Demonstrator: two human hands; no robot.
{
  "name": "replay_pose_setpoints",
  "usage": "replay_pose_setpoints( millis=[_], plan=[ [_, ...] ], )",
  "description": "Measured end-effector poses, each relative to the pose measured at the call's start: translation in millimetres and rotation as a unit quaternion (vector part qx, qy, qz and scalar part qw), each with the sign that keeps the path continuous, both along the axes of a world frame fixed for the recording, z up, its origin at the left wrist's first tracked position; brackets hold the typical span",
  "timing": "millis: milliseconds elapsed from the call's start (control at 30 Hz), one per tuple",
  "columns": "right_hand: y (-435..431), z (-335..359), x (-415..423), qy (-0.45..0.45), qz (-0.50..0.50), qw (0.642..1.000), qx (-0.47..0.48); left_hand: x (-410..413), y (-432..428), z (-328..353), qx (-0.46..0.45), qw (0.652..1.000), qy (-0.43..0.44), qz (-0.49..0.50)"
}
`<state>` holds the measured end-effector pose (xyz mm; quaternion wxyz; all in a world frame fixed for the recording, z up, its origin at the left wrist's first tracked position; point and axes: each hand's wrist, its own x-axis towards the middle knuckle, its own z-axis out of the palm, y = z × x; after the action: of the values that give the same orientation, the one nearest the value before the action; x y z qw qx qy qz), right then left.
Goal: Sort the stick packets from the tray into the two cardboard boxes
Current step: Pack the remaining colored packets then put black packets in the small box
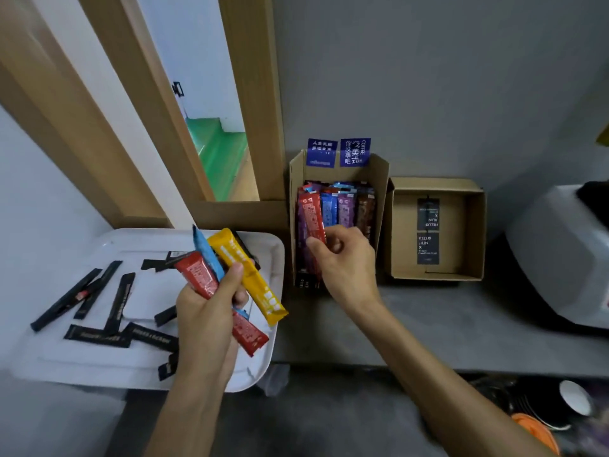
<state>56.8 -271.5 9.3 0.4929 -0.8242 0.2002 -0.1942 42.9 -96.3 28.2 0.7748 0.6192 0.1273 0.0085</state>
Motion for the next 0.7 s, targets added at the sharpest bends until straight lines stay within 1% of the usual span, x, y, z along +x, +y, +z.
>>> replay_pose_setpoints(
  millis=[67,167,267,533,700],
  plan=[
    [10,-6,7,-0.011,-0.018,0.999,-0.034,3,2,0,0.008,1.000,0.008,-0.004],
    [20,-20,12,-0.011,-0.035,0.998,-0.053,9,8,-3,0.024,1.000,0.017,-0.006],
    [22,-24,9,-0.010,-0.025,0.997,-0.070,17,15,-6,0.043,0.999,0.026,-0.011],
    [20,-24,10,-0.026,-0.025,0.997,-0.068,27,18,-9,0.050,0.998,0.033,-0.025],
    [21,-21,8,-0.014,-0.018,0.999,-0.048,25,15,-6,0.055,0.998,0.020,-0.038]
  ],
)
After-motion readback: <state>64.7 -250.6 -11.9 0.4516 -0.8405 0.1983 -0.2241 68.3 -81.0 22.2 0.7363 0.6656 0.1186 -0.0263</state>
